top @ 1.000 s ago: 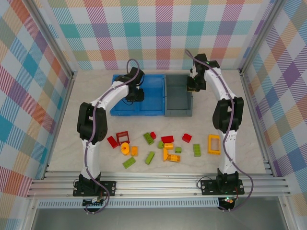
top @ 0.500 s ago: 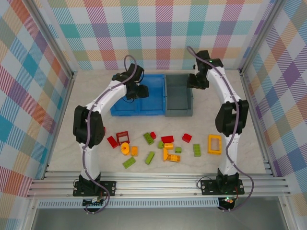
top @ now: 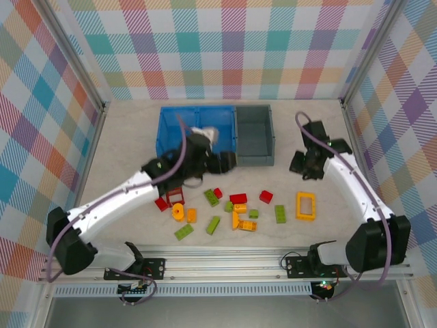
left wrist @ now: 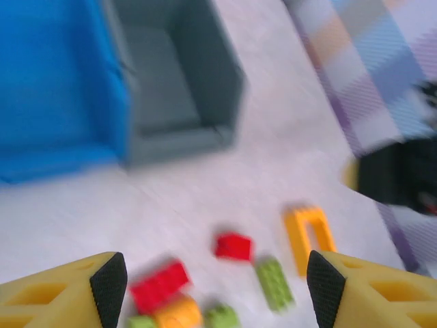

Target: Sort the legos into containers by color

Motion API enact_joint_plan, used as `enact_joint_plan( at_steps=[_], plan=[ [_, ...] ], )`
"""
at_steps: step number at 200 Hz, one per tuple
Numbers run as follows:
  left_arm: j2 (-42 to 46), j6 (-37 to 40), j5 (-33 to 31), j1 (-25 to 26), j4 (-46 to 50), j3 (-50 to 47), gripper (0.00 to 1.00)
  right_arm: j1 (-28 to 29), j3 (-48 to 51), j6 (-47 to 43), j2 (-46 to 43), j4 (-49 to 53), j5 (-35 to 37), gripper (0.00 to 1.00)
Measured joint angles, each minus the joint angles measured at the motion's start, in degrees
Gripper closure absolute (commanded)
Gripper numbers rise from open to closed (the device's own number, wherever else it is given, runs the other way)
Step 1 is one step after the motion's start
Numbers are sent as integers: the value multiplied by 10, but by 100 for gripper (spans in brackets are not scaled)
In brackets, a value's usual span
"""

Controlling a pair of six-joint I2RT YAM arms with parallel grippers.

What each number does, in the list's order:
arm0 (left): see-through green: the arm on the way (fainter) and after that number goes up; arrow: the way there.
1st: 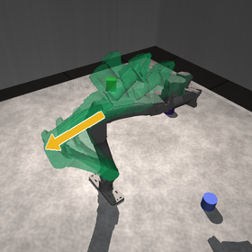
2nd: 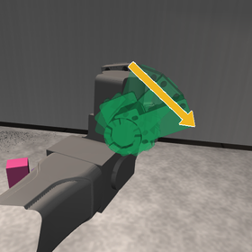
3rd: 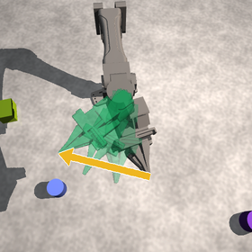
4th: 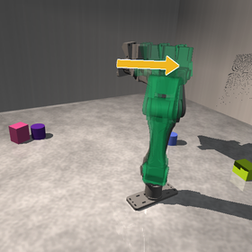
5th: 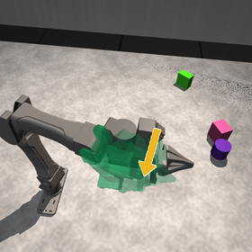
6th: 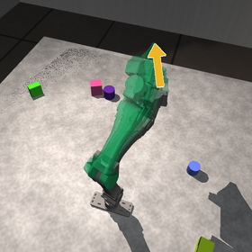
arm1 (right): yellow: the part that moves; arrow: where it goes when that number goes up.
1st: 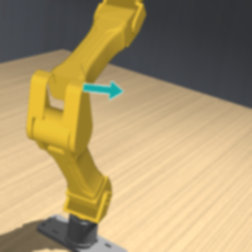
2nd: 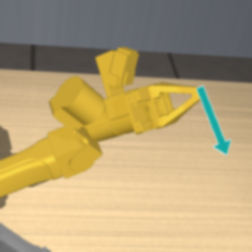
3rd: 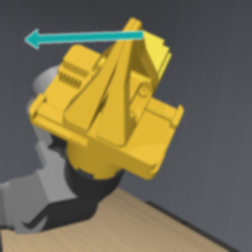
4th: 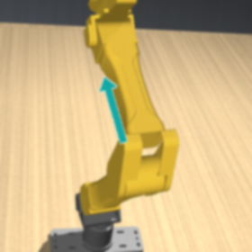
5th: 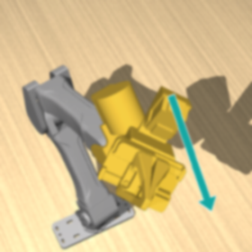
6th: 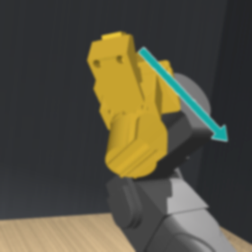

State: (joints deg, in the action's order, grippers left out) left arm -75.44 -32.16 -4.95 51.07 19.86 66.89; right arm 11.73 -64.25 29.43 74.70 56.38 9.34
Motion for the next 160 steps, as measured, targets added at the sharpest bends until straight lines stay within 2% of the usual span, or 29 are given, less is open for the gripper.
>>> enact_joint_plan(
  at_steps=[33, 65, 96, 160],
  plan=[
    [26, -70, -76, 157, -78, -128, 28, 0, 124, 42, -19, -20, -23, 57],
    [20, -113, -133, 240, -109, -152, 28, 2, 158, 60, 12, -52, -28, 60],
    [9, -129, -160, 257, -125, -150, 29, 2, 159, 62, 60, -83, -22, 61],
    [9, -130, -170, 257, -126, -149, 30, 2, 178, 62, 62, -96, 6, 63]
  ],
)
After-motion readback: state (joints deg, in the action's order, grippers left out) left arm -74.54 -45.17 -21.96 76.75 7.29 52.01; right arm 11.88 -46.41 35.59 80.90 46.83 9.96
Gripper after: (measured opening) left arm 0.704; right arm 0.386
